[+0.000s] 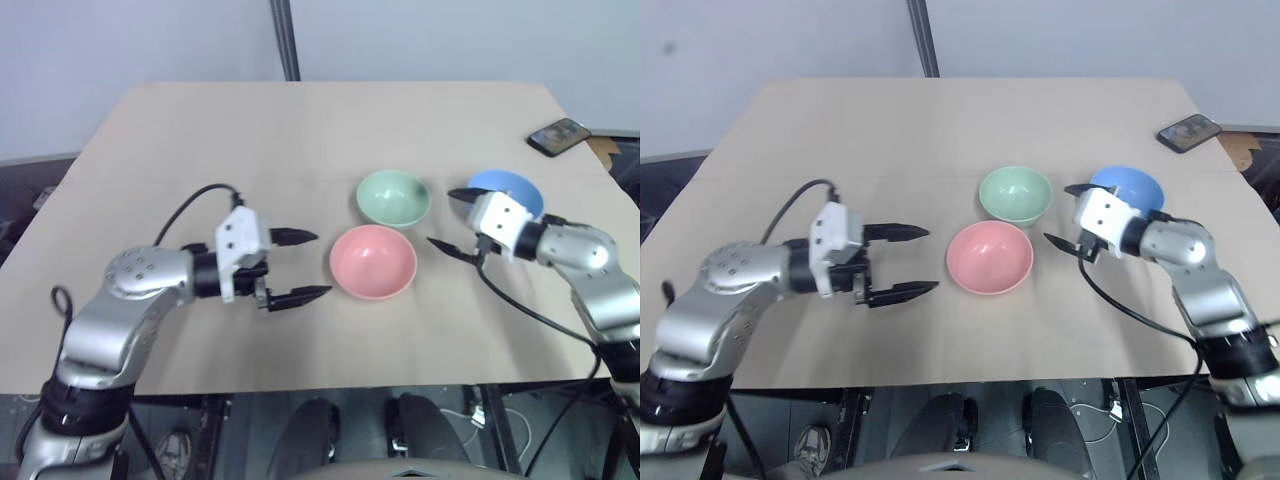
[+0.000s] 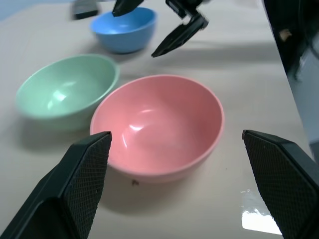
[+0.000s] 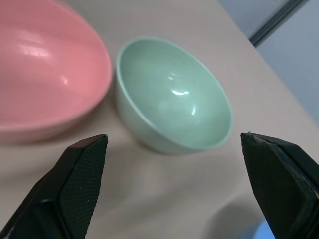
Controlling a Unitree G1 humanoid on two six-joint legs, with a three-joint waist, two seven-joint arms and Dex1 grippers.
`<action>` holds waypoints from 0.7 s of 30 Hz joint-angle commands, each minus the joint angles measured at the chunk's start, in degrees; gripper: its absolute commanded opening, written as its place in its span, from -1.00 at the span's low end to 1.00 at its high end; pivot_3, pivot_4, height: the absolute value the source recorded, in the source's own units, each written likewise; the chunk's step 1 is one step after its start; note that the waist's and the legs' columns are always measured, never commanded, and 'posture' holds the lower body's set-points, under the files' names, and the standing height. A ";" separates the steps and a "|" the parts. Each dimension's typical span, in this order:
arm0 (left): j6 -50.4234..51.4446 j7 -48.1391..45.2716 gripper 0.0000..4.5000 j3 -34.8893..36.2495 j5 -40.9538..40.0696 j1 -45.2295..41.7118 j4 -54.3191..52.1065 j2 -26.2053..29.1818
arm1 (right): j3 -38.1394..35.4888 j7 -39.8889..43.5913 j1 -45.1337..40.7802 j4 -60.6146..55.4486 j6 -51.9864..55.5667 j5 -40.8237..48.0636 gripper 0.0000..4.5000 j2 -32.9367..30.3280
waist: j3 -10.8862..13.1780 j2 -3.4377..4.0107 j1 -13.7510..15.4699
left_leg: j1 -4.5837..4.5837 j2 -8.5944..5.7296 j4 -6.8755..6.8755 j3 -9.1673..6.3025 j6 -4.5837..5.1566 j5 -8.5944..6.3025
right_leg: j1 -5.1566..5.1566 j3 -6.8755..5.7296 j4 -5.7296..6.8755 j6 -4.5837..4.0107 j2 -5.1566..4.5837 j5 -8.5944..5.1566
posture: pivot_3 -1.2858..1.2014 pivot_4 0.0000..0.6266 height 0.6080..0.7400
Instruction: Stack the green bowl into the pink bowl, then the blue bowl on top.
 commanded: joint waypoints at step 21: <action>-6.87 -5.79 1.00 13.60 -10.49 13.37 -1.98 2.60 | 7.50 5.95 -20.12 33.52 -36.74 -12.81 -0.98 2.99 | 0.06 0.04 0.21 | -0.04 -0.02 -0.19 -0.05 -0.06 0.01 | -0.04 -0.04 -0.21 -0.13 -0.12 0.03 | 0.03 -0.52 1.00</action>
